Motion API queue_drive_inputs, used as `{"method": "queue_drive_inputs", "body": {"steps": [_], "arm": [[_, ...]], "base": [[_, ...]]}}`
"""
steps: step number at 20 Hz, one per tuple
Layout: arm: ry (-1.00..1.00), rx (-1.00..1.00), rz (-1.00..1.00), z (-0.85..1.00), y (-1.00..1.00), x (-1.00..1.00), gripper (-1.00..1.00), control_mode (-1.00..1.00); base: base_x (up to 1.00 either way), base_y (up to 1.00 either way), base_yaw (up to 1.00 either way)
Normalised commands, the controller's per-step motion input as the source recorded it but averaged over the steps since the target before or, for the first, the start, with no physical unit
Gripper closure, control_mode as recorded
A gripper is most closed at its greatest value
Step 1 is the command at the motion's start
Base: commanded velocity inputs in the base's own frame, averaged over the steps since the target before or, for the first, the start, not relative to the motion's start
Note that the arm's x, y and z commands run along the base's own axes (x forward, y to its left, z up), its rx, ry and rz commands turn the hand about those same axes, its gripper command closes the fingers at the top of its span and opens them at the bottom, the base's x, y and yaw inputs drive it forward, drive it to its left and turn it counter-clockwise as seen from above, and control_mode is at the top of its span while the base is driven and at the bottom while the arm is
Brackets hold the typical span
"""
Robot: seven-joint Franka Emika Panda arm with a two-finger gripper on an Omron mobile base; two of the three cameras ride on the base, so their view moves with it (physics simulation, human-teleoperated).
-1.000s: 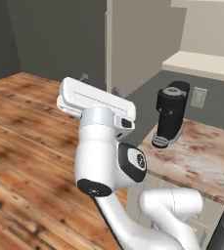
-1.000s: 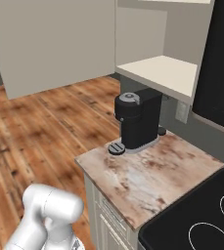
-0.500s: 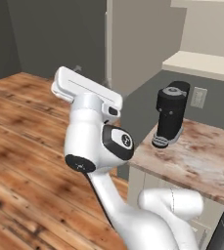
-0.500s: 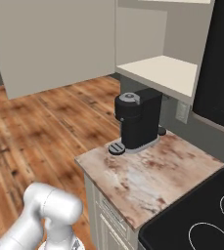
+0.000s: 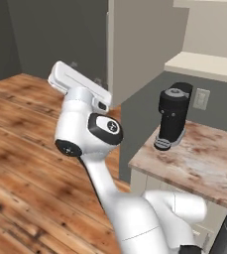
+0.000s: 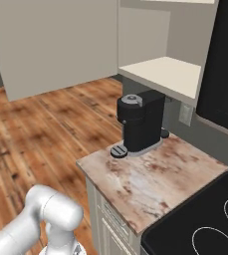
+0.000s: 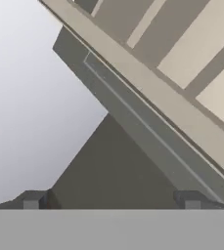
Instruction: Open the cabinet and move the ladle to the pot. Then close the cabinet.
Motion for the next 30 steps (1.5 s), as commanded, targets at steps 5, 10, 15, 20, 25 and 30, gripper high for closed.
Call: {"method": "queue_drive_inputs", "body": {"steps": [5,10,15,20,25,30], "arm": [[0.00,0.11,0.00,-0.09,0.00,0.54,-1.00,-1.00],[0.00,0.04,0.00,-0.06,0.09,0.60,-1.00,-1.00],[-0.03,0.07,0.00,0.00,0.00,0.27,-1.00,-1.00],[-0.06,0.11,0.00,0.00,-0.05,0.04,-1.00,-1.00],[-0.07,0.14,-0.01,0.00,-0.28,0.00,-1.00,-1.00],[-0.07,0.13,-0.01,0.00,-0.37,0.02,-1.00,-1.00]], "base": [[0.00,0.00,0.00],[0.00,0.00,0.00],[0.00,0.00,0.00],[0.00,0.00,0.00],[0.00,0.00,0.00],[0.00,0.00,0.00]]}}
